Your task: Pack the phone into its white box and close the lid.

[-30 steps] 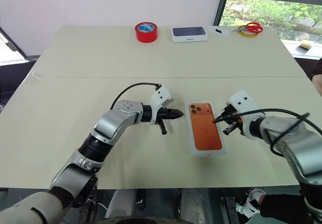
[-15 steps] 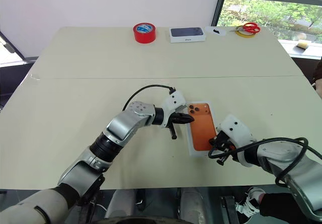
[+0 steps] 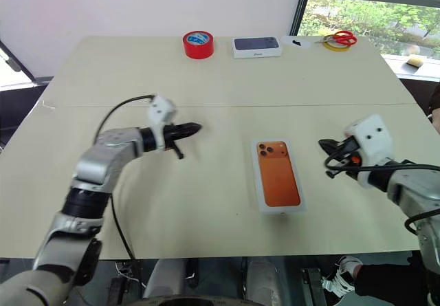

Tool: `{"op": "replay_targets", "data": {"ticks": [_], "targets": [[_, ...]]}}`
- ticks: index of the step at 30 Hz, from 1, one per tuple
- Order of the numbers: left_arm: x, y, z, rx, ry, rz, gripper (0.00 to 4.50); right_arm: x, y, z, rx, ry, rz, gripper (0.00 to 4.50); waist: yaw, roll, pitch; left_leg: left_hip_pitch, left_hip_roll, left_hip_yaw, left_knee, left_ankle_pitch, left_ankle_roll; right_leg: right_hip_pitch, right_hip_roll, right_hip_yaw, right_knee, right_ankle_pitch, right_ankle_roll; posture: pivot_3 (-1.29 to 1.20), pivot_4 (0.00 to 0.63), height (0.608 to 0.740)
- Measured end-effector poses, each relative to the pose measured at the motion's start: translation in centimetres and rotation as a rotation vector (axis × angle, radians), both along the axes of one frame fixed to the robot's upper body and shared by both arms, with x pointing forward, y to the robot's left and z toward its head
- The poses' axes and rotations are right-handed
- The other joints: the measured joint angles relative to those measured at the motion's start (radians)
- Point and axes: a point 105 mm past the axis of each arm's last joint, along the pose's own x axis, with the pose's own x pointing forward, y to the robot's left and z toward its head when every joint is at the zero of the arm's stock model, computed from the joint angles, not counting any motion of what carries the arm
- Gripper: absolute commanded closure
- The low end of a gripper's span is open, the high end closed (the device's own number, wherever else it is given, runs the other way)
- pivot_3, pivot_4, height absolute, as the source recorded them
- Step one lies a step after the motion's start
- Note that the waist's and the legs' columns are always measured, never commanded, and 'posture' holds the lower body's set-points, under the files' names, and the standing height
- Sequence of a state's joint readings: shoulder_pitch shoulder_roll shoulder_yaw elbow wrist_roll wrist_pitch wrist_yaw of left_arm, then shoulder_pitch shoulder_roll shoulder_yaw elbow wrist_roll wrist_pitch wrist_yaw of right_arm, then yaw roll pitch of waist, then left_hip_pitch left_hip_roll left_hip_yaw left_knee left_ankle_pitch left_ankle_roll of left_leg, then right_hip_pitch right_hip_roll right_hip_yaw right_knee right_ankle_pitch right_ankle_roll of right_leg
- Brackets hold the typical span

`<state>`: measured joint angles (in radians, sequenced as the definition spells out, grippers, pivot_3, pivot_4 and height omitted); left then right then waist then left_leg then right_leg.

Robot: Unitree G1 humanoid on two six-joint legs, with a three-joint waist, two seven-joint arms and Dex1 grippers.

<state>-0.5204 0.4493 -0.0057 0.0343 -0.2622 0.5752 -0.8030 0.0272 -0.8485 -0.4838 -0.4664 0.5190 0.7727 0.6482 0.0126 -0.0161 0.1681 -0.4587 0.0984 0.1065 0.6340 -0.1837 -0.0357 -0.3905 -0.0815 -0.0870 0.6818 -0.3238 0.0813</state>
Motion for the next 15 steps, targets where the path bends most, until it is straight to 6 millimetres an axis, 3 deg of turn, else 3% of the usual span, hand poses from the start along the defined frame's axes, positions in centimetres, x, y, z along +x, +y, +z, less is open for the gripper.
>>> {"op": "replay_targets", "data": {"ticks": [4, 6, 15], "targets": [[-1.0, 4.8, -1.6, 0.021, 0.047, 0.124, 4.5, -0.1, -0.7, -0.3, 0.021, 0.003, 0.003, 4.48, 0.001, 0.0, 0.0, 0.0, 0.0, 0.0, 0.0, 0.0, 0.0, 0.0, 0.0, 0.0, 0.0, 0.0, 0.0, 0.0, 0.15, 0.73], [-1.0, 6.1, -1.6, 0.025, 0.043, 0.162, 4.5, 0.0, -0.5, -0.3, 0.026, -0.004, 0.016, 4.48, 0.002, 0.0, 0.0, 0.0, 0.0, 0.0, 0.0, 0.0, 0.0, 0.0, 0.0, 0.0, 0.0, 0.0, 0.0, 0.0, 0.15, 0.73], [-0.5, 7.9, -0.2, -0.011, -0.004, 0.259, 4.5, 0.8, 1.0, -0.4, 0.058, -0.028, 0.072, 4.48, 0.0, 0.0, 0.0, 0.0, 0.0, 0.0, 0.0, 0.0, 0.0, 0.0, 0.0, 0.0, 0.0, 0.0, 0.0, 0.0, 0.15, 0.73]]}}
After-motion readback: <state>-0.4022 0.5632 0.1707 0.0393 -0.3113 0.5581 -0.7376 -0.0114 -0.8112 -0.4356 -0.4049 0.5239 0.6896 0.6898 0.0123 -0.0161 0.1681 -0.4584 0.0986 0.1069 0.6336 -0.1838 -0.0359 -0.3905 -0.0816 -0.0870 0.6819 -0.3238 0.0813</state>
